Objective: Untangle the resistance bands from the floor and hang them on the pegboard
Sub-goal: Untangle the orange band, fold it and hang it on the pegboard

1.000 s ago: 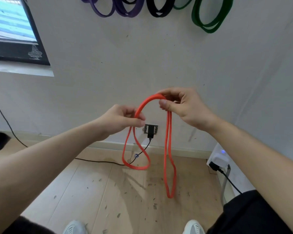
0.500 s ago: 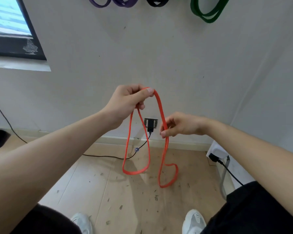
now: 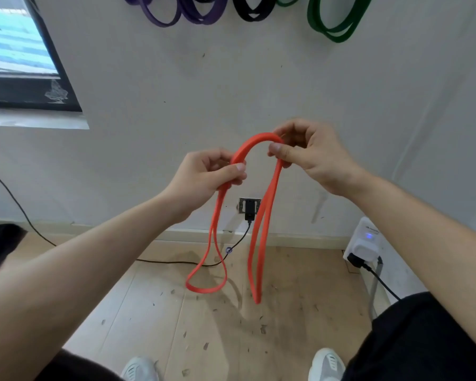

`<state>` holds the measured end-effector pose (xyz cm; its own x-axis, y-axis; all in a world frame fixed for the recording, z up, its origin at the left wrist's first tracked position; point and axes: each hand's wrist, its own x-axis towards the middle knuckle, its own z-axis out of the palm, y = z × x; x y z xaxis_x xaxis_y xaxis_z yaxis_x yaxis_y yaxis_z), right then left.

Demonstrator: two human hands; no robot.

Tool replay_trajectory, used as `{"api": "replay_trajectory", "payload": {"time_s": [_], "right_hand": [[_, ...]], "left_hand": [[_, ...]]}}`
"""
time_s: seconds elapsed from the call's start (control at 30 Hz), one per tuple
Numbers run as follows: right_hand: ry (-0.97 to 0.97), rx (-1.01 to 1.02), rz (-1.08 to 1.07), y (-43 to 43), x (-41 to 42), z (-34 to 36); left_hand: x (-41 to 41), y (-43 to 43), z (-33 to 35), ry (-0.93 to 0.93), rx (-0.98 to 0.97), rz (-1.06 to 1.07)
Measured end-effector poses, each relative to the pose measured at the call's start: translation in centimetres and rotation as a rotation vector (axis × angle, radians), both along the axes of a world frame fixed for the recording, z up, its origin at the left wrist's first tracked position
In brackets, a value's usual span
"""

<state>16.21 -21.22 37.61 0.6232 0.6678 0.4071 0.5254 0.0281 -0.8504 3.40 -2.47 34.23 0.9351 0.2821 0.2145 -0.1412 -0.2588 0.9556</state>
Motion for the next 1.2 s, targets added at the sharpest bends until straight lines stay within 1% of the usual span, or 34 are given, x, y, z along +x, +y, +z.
{"api": "replay_trajectory", "payload": {"time_s": [0.1,0.23,0.3,0.47,0.6,0.67,0.77,0.87,0.93,1.03,1.2], "right_hand": [[-0.038,-0.016,0.012,0.6,-0.7,0.2],[-0.150,-0.174,0.062,1.0,-1.8,-0.2],[-0.176,-0.201,0.077,1.1,-2.2,-0.2],[-0.213,-0.185,0.059,1.1,-2.3,0.2],[-0.204,-0.085,0.079,0.8,-1.9,1.0],[-0.167,-0.026,0.110,0.6,-1.7,1.3],[-0.031,0.083,0.153,0.4,-1.5,1.6],[0.098,0.199,0.163,0.1,-1.3,2.1],[0.176,0.273,0.165,-0.2,-1.1,2.4],[0.247,0.362,0.138,-0.6,-0.5,2.8],[0.351,0.505,-0.003,-2.1,1.8,3.2]], "left_hand": [[-0.1,-0.2,0.1,-0.008,0.037,0.005],[-0.1,-0.3,-0.1,0.001,0.039,-0.013],[-0.1,-0.2,-0.1,0.010,0.051,-0.025],[-0.3,-0.1,-0.2,0.044,0.051,-0.055],[-0.1,-0.3,-0.4,0.039,0.033,-0.113],[0.2,-0.6,-1.0,0.089,0.033,-0.162],[0.9,-1.2,-2.7,0.229,0.065,-0.211],[1.8,-1.8,-4.6,0.345,0.042,-0.249],[2.4,-2.1,-5.7,0.383,0.064,-0.270],[3.1,-2.1,-6.8,0.423,0.193,-0.253],[3.1,-0.8,-7.6,0.461,0.259,-0.263]]}}
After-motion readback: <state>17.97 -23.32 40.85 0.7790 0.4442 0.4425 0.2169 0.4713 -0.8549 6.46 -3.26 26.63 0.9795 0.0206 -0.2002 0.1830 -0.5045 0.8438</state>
